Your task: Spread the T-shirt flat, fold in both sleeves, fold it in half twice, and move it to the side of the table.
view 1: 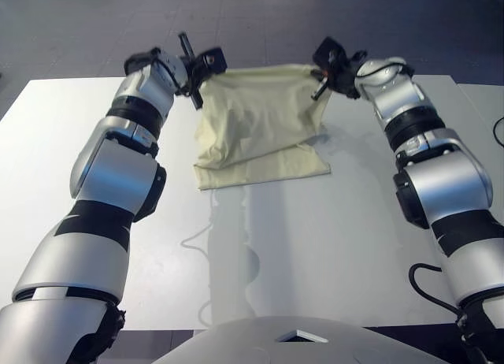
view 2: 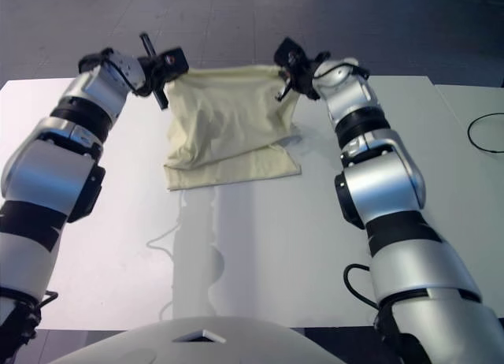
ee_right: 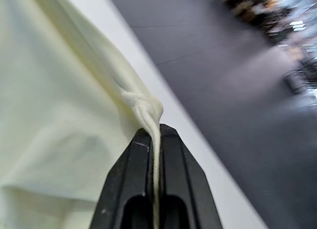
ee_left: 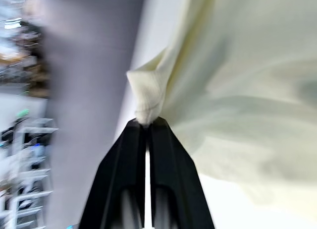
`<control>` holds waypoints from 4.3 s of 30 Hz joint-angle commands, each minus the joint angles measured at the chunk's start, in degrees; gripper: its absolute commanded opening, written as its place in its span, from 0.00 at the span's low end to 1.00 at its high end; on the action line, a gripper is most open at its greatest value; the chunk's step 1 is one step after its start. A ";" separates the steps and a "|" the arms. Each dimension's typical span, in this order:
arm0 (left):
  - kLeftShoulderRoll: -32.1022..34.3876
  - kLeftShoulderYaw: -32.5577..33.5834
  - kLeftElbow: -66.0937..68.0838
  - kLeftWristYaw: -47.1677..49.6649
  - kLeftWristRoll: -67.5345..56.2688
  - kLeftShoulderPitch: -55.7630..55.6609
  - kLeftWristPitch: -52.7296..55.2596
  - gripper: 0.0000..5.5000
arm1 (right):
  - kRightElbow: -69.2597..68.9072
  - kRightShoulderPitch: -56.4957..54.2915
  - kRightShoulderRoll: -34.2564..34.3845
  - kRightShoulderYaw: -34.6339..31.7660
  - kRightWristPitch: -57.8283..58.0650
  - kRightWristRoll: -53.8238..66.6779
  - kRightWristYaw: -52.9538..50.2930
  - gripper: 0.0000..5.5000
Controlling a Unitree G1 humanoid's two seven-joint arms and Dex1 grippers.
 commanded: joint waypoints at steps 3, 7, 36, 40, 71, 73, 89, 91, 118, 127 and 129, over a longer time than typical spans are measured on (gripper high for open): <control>-0.20 2.27 1.86 9.26 2.00 -5.15 2.31 0.00 | 2.83 -6.57 0.73 -2.61 -0.87 -4.16 -9.44 0.00; -0.12 3.30 2.14 15.26 3.07 -7.87 3.21 0.00 | 3.33 -9.11 0.12 -2.49 -1.16 -8.05 -15.05 0.00; 2.66 5.97 -3.93 4.12 2.55 -0.71 -2.09 0.00 | 0.87 -3.75 -3.57 -5.08 -13.45 -14.59 -10.99 0.00; 5.68 6.89 -11.67 -5.23 0.67 2.03 -1.90 0.00 | -1.54 -1.46 -5.48 -6.99 -13.38 -10.54 2.72 0.00; 31.74 11.27 -94.81 -56.24 -28.07 36.14 28.69 0.00 | -77.41 25.86 -30.52 -3.97 36.91 25.21 68.35 0.00; 32.63 10.64 -97.58 -57.51 -29.62 38.72 28.75 0.00 | -82.53 30.13 -31.81 -2.93 38.48 26.84 68.28 0.00; 42.00 2.85 -117.11 -55.25 -29.00 66.34 27.21 0.00 | -106.94 55.30 -36.89 4.31 44.05 31.46 59.28 0.00; 43.09 2.19 -117.49 -54.60 -27.47 69.27 25.71 0.00 | -107.29 57.58 -37.36 5.41 42.62 30.22 58.09 0.00; 34.37 14.84 -114.79 -23.87 -35.82 73.88 44.68 0.68 | -106.54 74.12 -39.03 -5.93 40.39 17.20 28.23 0.75; 34.92 10.46 -112.59 -23.71 -31.97 72.16 43.16 0.93 | -101.79 78.69 -43.12 -2.15 31.07 8.12 28.41 0.98; 34.70 9.99 -112.82 -23.81 -31.58 72.13 43.13 0.98 | -100.64 80.39 -44.72 -1.84 28.43 6.27 29.00 0.98</control>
